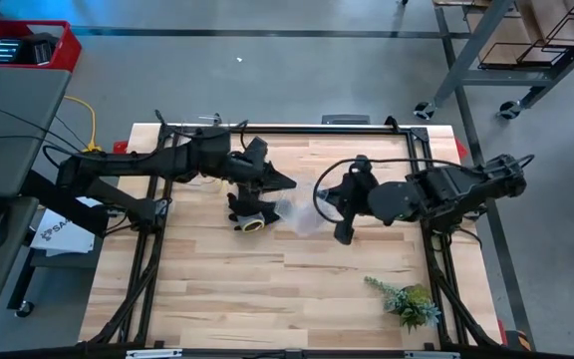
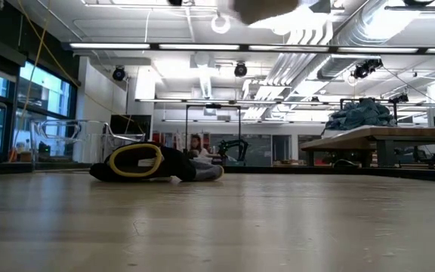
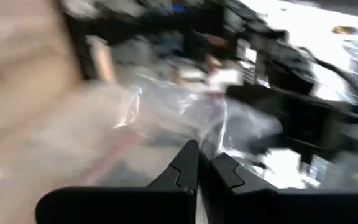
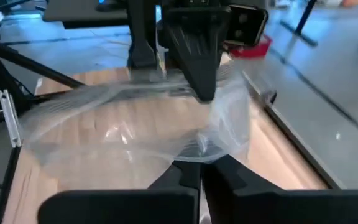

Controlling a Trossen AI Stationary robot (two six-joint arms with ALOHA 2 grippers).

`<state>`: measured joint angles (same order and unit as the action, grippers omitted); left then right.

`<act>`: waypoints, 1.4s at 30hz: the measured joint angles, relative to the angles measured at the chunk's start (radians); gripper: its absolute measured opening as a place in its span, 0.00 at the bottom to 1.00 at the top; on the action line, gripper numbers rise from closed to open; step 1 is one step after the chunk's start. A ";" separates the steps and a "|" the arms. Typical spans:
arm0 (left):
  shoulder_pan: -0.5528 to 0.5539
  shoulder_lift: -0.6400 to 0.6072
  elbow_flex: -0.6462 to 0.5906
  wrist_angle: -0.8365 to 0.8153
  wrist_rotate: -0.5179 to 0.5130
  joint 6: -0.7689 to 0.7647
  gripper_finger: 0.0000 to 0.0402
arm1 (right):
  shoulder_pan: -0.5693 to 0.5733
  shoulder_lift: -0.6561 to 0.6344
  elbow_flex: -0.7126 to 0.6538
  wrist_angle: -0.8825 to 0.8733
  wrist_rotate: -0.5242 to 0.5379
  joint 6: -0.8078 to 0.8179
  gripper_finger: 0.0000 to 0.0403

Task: Roll bandage
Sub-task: Put the white-brown bandage into the transparent zip bag

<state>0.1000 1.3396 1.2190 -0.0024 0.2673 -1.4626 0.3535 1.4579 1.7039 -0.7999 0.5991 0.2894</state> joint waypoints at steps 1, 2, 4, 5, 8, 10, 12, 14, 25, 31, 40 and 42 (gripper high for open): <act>0.003 0.000 0.000 -0.034 -0.017 0.023 0.00 | 0.000 -0.004 0.000 -0.023 -0.005 0.024 0.00; 0.007 0.000 0.000 -0.066 -0.024 0.050 0.00 | 0.000 -0.006 0.000 -0.044 -0.007 0.048 0.00; 0.012 0.000 0.000 -0.094 -0.035 0.124 0.01 | 0.000 -0.009 0.000 -0.099 -0.022 0.094 0.00; 0.012 0.000 0.000 -0.104 -0.041 0.166 0.02 | 0.000 -0.009 0.000 -0.132 -0.035 0.112 0.00; 0.015 -0.002 0.000 -0.134 -0.049 0.266 0.06 | 0.000 -0.009 0.000 -0.203 -0.058 0.157 0.00; 0.018 -0.002 0.000 -0.166 -0.039 0.310 0.09 | 0.000 -0.009 0.000 -0.205 -0.058 0.159 0.00; 0.018 -0.002 0.000 -0.180 -0.021 0.337 0.12 | 0.000 -0.010 0.000 -0.195 -0.058 0.159 0.00; 0.018 -0.002 0.000 -0.173 0.007 0.351 0.14 | -0.004 -0.009 0.000 -0.182 -0.060 0.159 0.00; 0.046 -0.063 0.000 -0.376 -0.067 0.675 0.23 | -0.009 -0.005 0.000 -0.265 -0.062 0.223 0.00; 0.027 -0.174 0.000 -0.628 -0.115 0.782 0.29 | -0.019 -0.005 0.000 -0.267 -0.088 0.242 0.00; -0.254 -0.340 -0.096 -0.618 -0.537 0.626 0.38 | -0.077 -0.005 0.000 -0.201 -0.166 0.287 0.00; -0.306 -0.327 -0.160 -0.440 -0.583 0.653 0.40 | -0.094 -0.005 0.000 -0.170 -0.187 0.284 0.00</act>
<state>-0.2060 1.0126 1.0592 -0.4422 -0.3156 -0.8094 0.2597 1.4532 1.7042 -0.9701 0.4116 0.5731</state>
